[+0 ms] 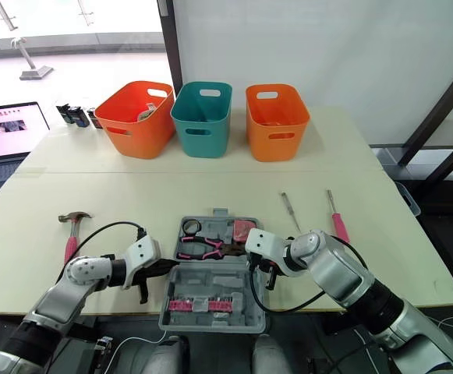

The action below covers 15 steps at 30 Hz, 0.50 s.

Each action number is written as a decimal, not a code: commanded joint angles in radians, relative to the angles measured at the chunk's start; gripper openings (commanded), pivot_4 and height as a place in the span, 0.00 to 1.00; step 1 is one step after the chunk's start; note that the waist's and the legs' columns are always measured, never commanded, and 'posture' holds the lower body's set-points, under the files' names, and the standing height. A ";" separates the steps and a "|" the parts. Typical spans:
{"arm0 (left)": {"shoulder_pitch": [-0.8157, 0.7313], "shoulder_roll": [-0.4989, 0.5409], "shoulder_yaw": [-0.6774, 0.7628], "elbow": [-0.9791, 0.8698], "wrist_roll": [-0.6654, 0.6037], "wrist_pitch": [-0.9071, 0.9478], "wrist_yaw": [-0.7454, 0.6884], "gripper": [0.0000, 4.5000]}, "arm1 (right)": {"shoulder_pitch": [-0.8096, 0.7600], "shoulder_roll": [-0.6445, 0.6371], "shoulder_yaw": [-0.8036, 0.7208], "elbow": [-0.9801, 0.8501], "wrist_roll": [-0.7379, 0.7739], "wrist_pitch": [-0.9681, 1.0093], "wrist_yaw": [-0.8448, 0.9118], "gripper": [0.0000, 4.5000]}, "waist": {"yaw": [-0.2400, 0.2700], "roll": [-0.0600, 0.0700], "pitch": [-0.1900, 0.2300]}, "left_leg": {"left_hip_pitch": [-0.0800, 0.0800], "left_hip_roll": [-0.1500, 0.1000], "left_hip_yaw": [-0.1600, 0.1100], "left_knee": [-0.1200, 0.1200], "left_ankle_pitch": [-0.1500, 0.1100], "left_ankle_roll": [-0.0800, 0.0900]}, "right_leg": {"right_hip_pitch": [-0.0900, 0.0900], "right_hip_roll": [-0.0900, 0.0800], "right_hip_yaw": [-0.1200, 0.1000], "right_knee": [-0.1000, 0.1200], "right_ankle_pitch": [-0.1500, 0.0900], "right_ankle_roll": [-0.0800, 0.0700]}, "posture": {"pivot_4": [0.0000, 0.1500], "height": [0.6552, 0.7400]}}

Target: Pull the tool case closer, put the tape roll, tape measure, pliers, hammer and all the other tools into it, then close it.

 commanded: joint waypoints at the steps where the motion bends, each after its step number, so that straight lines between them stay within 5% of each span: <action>1: -0.065 -0.029 -0.031 0.065 0.032 -0.023 0.020 0.01 | -0.048 0.041 -0.010 0.043 -0.018 -0.060 -0.016 0.00 | 0.000 0.000 0.000 | 0.000 0.000 0.000 0.000 0.000 0.000 | 0.000 0.000 0.000 0.000 0.000 0.000 | 1.00 1.00; 15: -0.295 -0.082 -0.006 0.406 0.080 -0.143 0.048 0.01 | -0.187 0.157 -0.056 0.393 -0.110 -0.254 -0.077 0.00 | -0.001 0.000 0.000 | -0.001 0.000 -0.001 0.001 0.000 0.000 | 0.001 0.001 0.000 0.001 0.003 0.004 | 1.00 1.00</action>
